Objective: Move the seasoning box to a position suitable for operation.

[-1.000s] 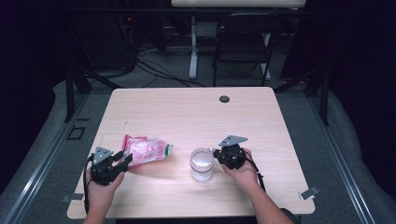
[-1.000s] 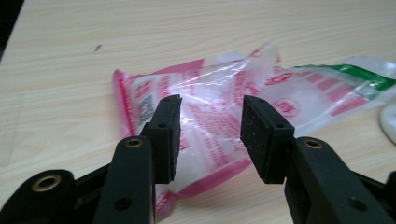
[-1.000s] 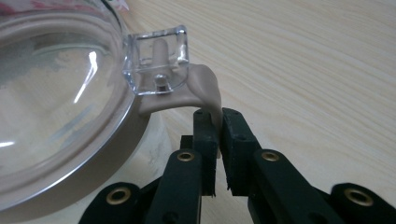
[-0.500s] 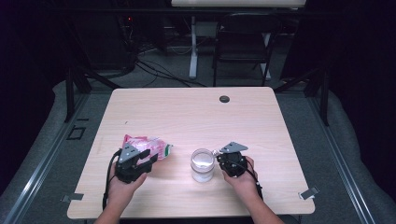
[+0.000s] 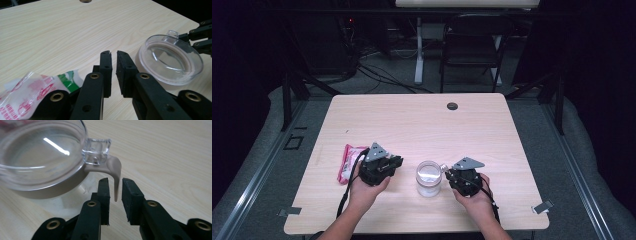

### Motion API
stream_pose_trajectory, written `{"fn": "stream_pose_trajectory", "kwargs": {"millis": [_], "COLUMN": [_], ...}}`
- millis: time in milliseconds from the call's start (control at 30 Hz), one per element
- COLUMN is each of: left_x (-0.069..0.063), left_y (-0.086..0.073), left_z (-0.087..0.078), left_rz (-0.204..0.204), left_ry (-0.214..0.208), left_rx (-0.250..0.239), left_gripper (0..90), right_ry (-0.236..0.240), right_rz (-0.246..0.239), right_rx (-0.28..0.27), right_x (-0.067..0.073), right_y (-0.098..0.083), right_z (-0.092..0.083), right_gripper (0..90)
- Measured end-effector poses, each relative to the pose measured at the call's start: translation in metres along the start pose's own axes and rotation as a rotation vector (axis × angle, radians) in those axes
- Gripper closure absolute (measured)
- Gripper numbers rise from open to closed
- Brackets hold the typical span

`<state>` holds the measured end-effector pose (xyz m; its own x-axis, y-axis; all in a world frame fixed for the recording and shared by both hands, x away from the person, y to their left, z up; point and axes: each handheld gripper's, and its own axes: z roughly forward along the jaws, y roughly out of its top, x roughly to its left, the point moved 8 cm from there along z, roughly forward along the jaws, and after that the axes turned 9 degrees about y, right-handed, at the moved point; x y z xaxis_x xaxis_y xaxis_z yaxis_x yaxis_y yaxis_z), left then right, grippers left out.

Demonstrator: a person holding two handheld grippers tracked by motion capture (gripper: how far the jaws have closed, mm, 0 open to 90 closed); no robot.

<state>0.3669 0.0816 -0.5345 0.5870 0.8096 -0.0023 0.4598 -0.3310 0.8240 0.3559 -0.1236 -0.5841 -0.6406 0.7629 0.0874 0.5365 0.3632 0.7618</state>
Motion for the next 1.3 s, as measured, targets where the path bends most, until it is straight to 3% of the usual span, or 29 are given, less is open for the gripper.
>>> {"fn": "stream_pose_trajectory", "kwargs": {"millis": [100,200,433,533,800,933,1033,1133,1300], "left_x": [-0.004,-0.009,-0.021,-0.026,-0.033,-0.035,-0.037,-0.040,-0.046], "left_y": [-0.003,-0.007,-0.020,-0.024,-0.032,-0.034,-0.036,-0.039,-0.041], "left_z": [-0.001,-0.001,0.002,0.004,0.001,0.001,0.000,0.001,0.001], "left_rz": [-0.004,0.016,0.049,0.065,0.060,0.051,0.053,0.065,0.079], "left_ry": [-0.023,-0.046,-0.082,-0.091,-0.134,-0.135,-0.147,-0.148,-0.153], "left_rx": [-0.001,0.010,0.049,0.059,0.081,0.074,0.078,0.083,0.083], "left_gripper": [87.6,89.9,90.0,90.0,90.0,90.0,90.0,90.0,90.0], "right_ry": [0.011,0.002,-0.012,0.018,0.050,0.079,0.084,0.096,0.101], "right_rz": [-0.017,-0.023,0.023,0.069,0.084,0.080,0.072,0.076,0.083], "right_rx": [-0.030,-0.053,-0.101,-0.116,-0.159,-0.159,-0.155,-0.112,-0.108], "right_x": [0.002,0.003,-0.005,-0.006,-0.005,-0.001,0.001,0.002,0.002], "right_y": [0.005,0.010,0.018,0.023,0.038,0.044,0.045,0.043,0.043], "right_z": [-0.013,-0.021,-0.031,-0.034,-0.036,-0.032,-0.029,-0.020,-0.017], "right_gripper": [75.0,72.8,67.1,70.8,76.8,82.1,82.1,79.7,80.6]}}
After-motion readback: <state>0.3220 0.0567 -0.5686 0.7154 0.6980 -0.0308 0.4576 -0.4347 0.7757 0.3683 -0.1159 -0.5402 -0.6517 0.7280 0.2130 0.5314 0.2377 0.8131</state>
